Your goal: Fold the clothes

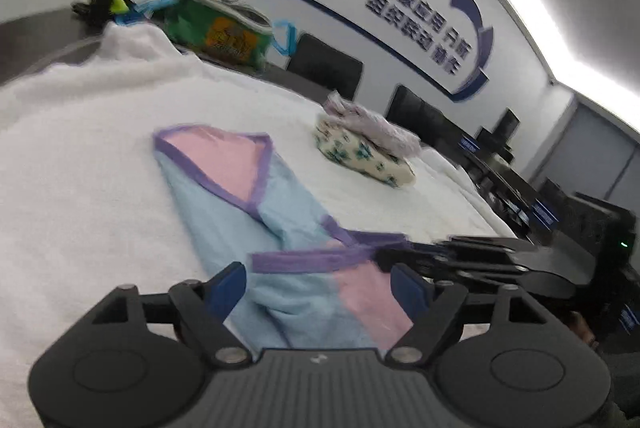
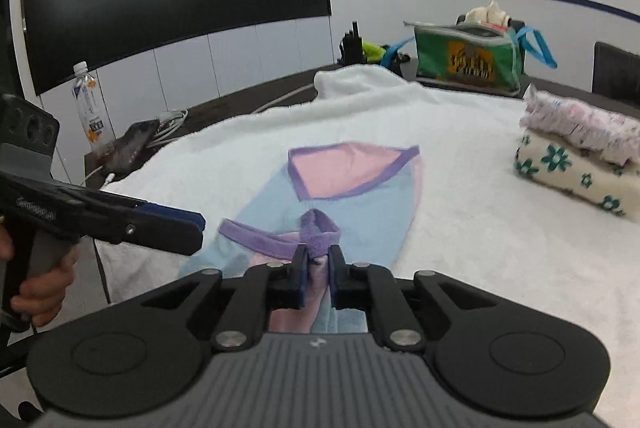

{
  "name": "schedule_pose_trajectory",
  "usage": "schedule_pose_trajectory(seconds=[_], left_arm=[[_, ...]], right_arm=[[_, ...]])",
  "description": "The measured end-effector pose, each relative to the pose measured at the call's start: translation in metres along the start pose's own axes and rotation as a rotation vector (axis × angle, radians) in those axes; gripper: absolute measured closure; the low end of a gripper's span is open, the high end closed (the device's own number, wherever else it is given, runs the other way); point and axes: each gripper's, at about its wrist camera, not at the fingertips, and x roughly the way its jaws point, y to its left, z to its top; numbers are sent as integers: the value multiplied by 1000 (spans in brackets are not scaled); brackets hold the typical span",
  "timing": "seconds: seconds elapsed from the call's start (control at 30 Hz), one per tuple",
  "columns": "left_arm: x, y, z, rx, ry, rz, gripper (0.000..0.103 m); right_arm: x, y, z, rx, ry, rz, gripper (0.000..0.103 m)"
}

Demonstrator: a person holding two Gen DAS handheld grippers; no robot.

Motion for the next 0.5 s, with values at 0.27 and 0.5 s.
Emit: schedule_pose_trajectory(seconds=[0.27, 0.5], left_arm=[[9, 4, -4, -37, -20, -23, 100], [-8, 24, -12, -73, -77, -31, 68]], right_arm=[[8, -2, 3, 43, -9, 6, 94], [-3, 1, 2, -19, -46, -26, 66]])
